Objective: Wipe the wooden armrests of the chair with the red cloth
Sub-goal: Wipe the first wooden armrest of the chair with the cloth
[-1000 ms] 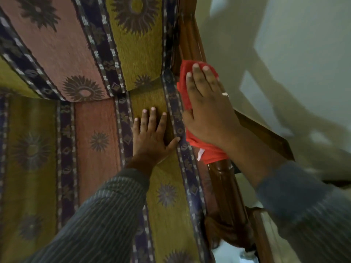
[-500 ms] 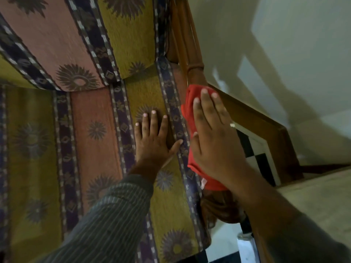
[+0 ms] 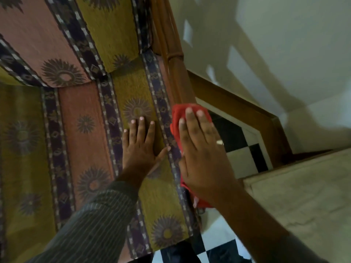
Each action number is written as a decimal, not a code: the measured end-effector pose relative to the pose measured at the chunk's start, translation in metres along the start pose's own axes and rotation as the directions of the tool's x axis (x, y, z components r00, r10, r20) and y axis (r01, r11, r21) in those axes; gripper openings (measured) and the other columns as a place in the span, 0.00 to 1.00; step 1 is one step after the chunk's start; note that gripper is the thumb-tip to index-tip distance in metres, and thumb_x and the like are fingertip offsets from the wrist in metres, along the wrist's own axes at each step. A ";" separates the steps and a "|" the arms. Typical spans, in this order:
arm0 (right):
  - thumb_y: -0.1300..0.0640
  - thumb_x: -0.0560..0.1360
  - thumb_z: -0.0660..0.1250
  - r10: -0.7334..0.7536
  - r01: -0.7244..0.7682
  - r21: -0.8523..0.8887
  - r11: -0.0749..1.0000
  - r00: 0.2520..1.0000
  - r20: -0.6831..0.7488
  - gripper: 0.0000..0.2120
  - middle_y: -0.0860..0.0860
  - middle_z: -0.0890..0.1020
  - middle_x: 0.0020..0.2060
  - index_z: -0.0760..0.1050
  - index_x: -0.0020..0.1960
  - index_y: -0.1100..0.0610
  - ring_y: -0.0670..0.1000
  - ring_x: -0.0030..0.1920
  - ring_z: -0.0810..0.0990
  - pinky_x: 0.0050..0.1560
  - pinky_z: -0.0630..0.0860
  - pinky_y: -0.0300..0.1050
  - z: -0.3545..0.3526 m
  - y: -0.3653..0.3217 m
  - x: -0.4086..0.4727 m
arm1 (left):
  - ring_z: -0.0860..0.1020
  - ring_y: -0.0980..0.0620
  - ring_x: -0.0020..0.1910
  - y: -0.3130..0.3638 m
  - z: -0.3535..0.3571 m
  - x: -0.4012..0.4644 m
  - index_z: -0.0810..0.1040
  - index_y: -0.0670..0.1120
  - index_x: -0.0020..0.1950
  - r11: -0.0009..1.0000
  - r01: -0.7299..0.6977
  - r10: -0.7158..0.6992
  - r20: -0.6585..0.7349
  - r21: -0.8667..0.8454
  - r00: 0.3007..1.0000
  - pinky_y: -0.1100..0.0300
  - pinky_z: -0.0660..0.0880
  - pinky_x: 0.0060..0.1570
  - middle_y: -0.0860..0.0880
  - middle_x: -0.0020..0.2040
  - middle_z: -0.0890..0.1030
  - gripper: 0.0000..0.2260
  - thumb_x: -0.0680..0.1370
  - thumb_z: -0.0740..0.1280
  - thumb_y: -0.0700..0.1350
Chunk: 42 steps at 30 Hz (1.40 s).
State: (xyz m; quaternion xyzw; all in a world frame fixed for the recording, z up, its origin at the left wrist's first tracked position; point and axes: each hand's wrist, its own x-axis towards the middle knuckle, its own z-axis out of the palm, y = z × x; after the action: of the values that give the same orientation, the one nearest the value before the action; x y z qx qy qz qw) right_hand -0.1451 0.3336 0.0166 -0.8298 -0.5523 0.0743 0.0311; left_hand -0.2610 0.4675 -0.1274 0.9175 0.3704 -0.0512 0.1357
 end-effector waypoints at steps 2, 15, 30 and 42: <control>0.48 0.78 0.53 -0.018 0.018 0.000 1.000 1.000 0.021 0.33 0.58 0.50 0.80 0.49 0.79 0.60 0.60 0.79 0.45 0.76 0.55 0.63 0.003 0.000 -0.014 | 0.47 0.38 0.81 -0.002 0.002 -0.010 0.52 0.48 0.82 1.000 -0.026 0.026 -0.003 0.001 1.000 0.37 0.49 0.77 0.41 0.82 0.50 0.44 0.74 0.50 0.74; 0.44 0.79 0.47 0.180 -0.181 0.308 0.934 0.983 0.032 0.34 0.55 0.42 0.80 0.36 0.78 0.53 0.54 0.79 0.41 0.77 0.52 0.55 -0.001 0.004 0.007 | 0.49 0.39 0.81 -0.005 0.005 -0.018 0.53 0.49 0.81 0.998 -0.032 0.032 0.005 0.047 0.999 0.37 0.50 0.77 0.42 0.82 0.52 0.44 0.74 0.46 0.75; 0.52 0.81 0.50 0.242 -0.123 0.576 0.808 0.961 -0.135 0.26 0.53 0.54 0.79 0.53 0.78 0.56 0.51 0.79 0.48 0.77 0.53 0.50 -0.003 0.000 -0.009 | 0.42 0.45 0.81 0.021 -0.022 -0.022 0.57 0.55 0.80 0.900 0.201 -0.141 0.176 -0.388 0.974 0.45 0.38 0.76 0.46 0.83 0.47 0.40 0.73 0.46 0.74; 0.44 0.81 0.58 0.564 -0.553 0.692 0.464 0.787 0.251 0.06 0.39 0.73 0.41 0.69 0.53 0.45 0.40 0.40 0.74 0.36 0.65 0.36 -0.037 0.004 -0.057 | 0.82 0.53 0.50 0.103 -0.128 -0.088 0.76 0.56 0.50 0.130 0.474 -0.264 0.430 -0.871 0.863 0.51 0.81 0.53 0.54 0.50 0.82 0.06 0.78 0.68 0.56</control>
State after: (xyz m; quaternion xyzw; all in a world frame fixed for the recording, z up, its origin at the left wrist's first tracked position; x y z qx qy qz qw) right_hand -0.1575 0.2806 0.0573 -0.8780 -0.1717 0.2902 0.3396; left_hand -0.2535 0.3749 0.0341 0.5062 0.5229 0.0762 0.6816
